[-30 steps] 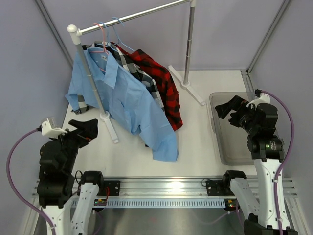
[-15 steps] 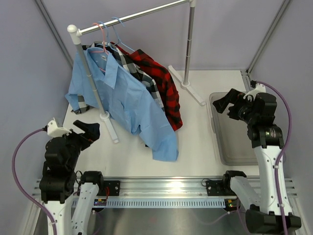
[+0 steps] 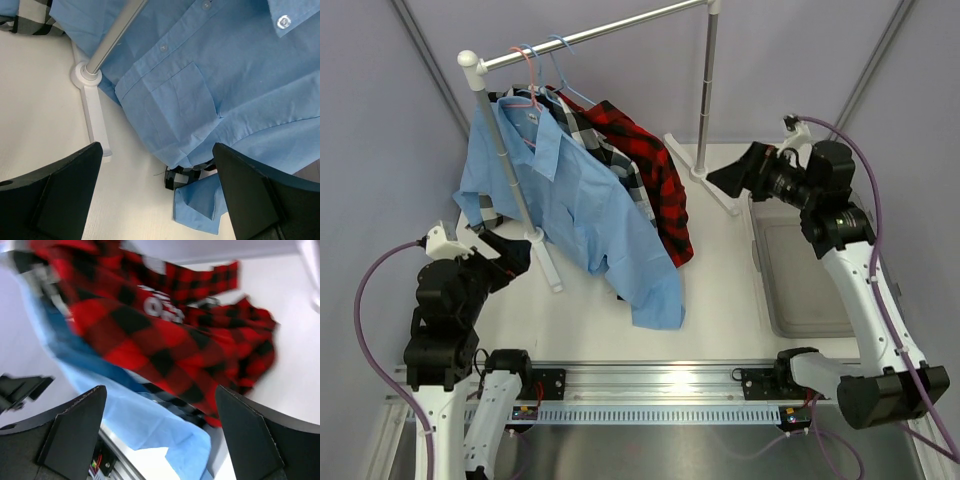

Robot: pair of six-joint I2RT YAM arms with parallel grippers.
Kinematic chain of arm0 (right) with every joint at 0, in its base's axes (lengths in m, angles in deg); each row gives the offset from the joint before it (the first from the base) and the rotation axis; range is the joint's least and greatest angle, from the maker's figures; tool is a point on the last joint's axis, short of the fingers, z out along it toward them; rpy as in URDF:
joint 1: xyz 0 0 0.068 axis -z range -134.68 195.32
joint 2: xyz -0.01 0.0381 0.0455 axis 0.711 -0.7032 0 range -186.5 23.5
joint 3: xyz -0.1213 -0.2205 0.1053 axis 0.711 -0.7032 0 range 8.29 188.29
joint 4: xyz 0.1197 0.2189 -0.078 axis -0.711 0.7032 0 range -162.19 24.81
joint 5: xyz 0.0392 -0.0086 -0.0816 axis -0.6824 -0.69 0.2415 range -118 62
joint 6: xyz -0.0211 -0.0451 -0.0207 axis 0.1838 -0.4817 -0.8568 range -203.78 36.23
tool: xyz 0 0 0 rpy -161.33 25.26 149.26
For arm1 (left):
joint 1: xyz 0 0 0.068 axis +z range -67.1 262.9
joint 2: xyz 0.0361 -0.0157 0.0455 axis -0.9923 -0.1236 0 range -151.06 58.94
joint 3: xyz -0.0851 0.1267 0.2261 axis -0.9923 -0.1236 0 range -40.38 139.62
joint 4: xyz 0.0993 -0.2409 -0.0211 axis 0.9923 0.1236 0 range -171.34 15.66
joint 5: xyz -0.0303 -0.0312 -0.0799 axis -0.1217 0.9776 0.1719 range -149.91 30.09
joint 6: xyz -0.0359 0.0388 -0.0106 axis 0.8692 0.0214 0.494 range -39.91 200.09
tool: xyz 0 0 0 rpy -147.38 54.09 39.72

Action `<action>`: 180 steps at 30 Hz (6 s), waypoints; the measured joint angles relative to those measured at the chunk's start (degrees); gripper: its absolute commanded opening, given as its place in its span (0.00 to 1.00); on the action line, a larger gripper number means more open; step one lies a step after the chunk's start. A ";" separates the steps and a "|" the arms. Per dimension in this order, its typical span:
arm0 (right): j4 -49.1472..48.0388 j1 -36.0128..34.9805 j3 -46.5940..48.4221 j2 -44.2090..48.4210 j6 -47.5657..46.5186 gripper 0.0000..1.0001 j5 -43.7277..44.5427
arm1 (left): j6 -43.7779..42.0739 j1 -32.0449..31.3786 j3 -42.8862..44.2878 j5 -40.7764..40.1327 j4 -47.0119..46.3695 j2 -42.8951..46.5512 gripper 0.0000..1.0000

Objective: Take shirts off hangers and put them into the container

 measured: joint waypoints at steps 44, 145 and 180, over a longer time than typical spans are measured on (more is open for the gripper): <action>12.37 -24.79 50.07 -38.60 -34.82 0.04 10.38 | -0.63 0.00 -3.02 16.94 -14.38 0.07 0.99; 38.01 -28.41 13.68 20.11 -13.49 0.43 18.25 | -16.59 -47.63 50.27 3.34 -22.32 -60.13 0.00; 36.30 -28.41 0.94 28.79 -14.38 0.00 18.53 | -20.81 -47.25 63.34 -0.04 -12.31 -65.77 0.00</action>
